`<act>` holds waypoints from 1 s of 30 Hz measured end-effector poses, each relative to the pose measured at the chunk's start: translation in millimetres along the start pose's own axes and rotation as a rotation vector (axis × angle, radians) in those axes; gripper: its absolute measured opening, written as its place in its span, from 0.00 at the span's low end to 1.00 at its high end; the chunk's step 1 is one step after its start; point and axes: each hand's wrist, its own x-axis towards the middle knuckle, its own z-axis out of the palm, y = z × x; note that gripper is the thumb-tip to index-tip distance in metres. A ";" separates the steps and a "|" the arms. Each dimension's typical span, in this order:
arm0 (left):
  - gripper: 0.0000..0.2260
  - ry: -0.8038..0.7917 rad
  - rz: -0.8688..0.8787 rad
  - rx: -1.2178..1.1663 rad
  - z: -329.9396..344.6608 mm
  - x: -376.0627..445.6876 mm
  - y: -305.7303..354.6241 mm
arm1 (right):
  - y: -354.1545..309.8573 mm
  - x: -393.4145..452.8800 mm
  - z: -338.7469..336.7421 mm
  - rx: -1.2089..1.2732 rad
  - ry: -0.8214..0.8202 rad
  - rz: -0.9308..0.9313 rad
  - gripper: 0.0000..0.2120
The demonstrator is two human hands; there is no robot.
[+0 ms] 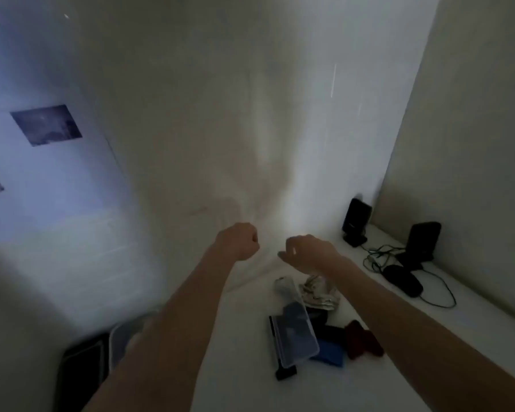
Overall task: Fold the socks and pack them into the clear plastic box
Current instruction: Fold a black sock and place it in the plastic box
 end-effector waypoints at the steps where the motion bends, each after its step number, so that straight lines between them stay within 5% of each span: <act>1: 0.08 -0.060 -0.020 0.027 6.9 -5.9 -4.5 | 4.9 -3.1 10.2 -0.055 -0.138 0.055 0.25; 4: 0.08 -0.152 -0.063 0.011 33.9 -16.3 -24.2 | 20.4 -17.3 42.3 -0.187 -0.373 0.238 0.37; 7: 0.08 -0.175 -0.078 -0.011 56.2 -20.0 -39.0 | 35.8 -21.8 74.8 -0.075 -0.417 0.276 0.34; 11: 0.10 -0.201 -0.093 -0.034 85.2 -20.7 -56.0 | 43.7 -25.8 118.2 0.294 -0.363 0.290 0.07; 16: 0.14 -0.116 -0.155 -0.115 123.2 -19.8 -85.8 | 51.3 -10.5 146.1 0.354 -0.202 0.222 0.01; 19: 0.16 0.044 -0.147 -0.150 144.3 -18.7 -106.4 | 52.7 -2.3 144.7 0.444 -0.112 0.150 0.12; 27: 0.02 0.034 -0.272 -0.741 181.2 -28.1 -149.2 | 30.5 36.7 150.7 0.889 0.000 -0.041 0.10; 30: 0.08 0.065 -0.305 -1.037 198.4 -39.3 -156.5 | 26.6 50.6 166.9 0.992 0.088 -0.056 0.09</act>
